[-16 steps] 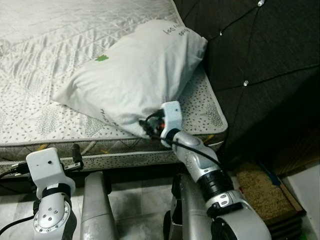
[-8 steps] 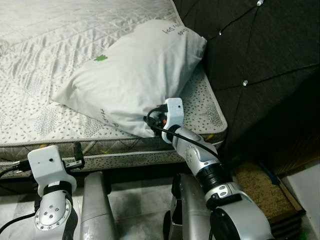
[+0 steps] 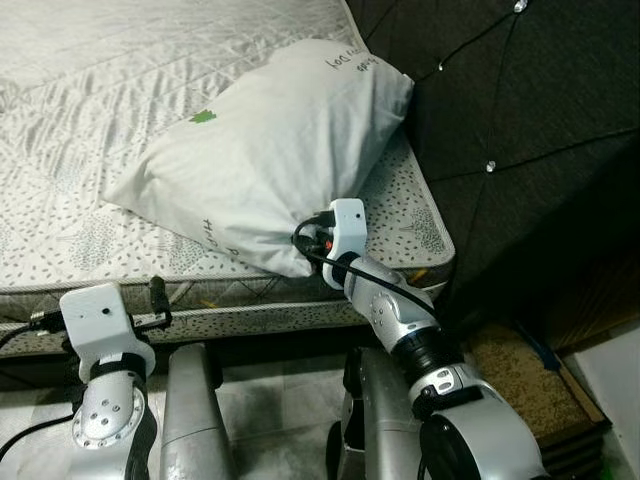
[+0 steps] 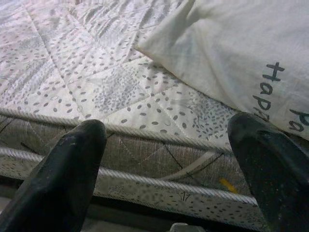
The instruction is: Clean up the room
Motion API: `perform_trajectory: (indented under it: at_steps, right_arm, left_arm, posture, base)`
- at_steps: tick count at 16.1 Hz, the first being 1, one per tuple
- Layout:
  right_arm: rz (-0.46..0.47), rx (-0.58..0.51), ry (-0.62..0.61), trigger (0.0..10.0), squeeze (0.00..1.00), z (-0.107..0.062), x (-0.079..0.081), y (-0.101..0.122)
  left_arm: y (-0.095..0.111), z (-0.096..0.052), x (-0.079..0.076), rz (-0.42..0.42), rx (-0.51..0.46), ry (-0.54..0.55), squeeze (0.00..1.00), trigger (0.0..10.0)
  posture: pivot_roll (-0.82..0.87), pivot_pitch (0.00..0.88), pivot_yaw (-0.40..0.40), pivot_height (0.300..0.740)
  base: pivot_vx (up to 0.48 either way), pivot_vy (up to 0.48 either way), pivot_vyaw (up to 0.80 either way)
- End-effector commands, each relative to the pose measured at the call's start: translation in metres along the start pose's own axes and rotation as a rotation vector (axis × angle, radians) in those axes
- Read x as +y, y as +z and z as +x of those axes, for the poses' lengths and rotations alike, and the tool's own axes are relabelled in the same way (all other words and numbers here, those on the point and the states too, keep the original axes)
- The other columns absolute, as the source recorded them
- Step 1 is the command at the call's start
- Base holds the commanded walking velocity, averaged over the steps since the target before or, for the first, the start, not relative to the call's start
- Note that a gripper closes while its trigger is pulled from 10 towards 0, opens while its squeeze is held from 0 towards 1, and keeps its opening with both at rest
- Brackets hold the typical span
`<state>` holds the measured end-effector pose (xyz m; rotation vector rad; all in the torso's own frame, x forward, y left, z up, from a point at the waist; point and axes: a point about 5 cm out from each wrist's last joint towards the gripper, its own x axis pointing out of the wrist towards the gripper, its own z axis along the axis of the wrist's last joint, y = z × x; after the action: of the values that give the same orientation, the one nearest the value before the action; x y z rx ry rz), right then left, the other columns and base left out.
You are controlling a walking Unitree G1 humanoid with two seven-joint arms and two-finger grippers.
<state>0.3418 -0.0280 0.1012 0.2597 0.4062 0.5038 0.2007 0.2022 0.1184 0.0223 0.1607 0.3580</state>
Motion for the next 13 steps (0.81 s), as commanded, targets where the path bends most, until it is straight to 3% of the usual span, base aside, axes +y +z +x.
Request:
perform_trajectory:
  at_steps: [1,5,7,10,13]
  right_arm:
    - [0.036,-0.048,0.097,0.0,0.0,0.011,0.04,0.016]
    - [0.012,-0.082,0.051,0.0,0.0,0.013,0.028,0.026]
    - [-0.017,-0.158,-0.083,0.0,0.0,0.012,-0.001,0.056]
    - [-0.071,-0.273,-0.226,0.0,0.0,-0.002,-0.043,0.109]
    - [-0.221,-0.479,-0.396,0.0,0.0,-0.036,-0.081,0.17]
  left_arm:
    - [-0.001,0.001,-0.001,0.004,0.003,-0.004,0.0,10.0]
    - [-0.001,0.004,-0.002,0.001,-0.002,-0.007,0.0,10.0]
    - [0.001,0.008,-0.003,-0.002,-0.012,-0.007,0.0,10.0]
    - [0.001,0.013,-0.004,-0.004,-0.02,-0.009,0.0,10.0]
    - [0.003,0.018,-0.008,-0.013,-0.033,-0.014,0.0,10.0]
  posture:
    - [0.1,0.092,-0.119,0.555]
    - [0.1,0.075,-0.122,0.555]
    - [0.1,0.064,-0.121,0.555]
    - [0.09,0.045,-0.117,0.555]
    - [0.09,0.024,-0.116,0.555]
  base:
    - [0.0,0.0,0.0]
    - [0.0,0.0,0.0]
    - [0.0,0.0,0.0]
    - [0.0,0.0,0.0]
    - [0.0,0.0,0.0]
